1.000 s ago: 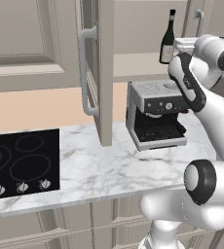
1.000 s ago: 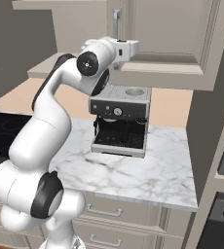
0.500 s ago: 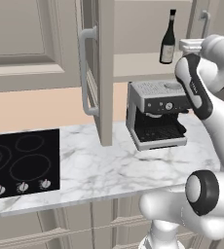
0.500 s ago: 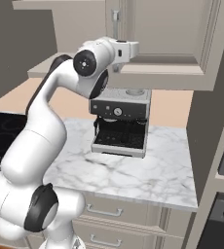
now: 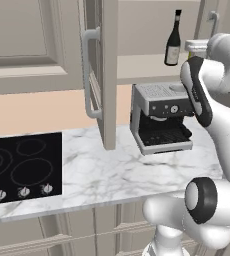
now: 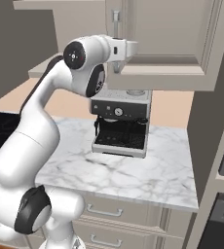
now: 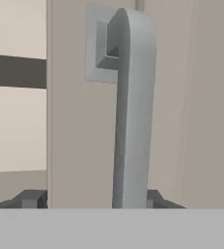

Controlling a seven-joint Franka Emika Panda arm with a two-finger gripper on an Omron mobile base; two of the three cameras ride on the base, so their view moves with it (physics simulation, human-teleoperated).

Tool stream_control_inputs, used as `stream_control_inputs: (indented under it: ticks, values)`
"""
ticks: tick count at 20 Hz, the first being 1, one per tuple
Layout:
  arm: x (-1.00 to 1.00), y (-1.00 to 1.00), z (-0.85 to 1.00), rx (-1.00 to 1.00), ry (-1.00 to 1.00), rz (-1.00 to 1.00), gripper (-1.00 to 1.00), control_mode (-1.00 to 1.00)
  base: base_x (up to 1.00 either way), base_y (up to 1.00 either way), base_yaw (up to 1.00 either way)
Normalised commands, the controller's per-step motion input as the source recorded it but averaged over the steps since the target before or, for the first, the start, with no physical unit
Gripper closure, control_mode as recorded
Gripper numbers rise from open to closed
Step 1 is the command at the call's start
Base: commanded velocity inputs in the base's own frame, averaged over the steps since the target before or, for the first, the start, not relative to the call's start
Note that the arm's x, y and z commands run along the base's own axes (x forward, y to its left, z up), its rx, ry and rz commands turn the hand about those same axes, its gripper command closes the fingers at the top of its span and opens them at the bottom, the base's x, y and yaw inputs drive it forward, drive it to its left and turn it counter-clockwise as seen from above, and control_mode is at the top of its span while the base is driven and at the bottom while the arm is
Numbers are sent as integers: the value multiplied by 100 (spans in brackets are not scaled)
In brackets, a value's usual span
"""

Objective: Open the cabinet directly in front. Then move the wine and the mug to the dining counter with the jar on it.

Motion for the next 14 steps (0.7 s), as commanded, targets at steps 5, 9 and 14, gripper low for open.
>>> stream_control_inputs:
  ticks: [5, 9, 14]
  values:
    - [-48, -76, 5, 0, 0, -9, 100, -100, 0, 0, 0]
    - [-62, -88, 9, 2, 0, -8, 100, -100, 0, 0, 0]
    - [-83, -89, 22, 7, 0, -4, 100, -100, 0, 0, 0]
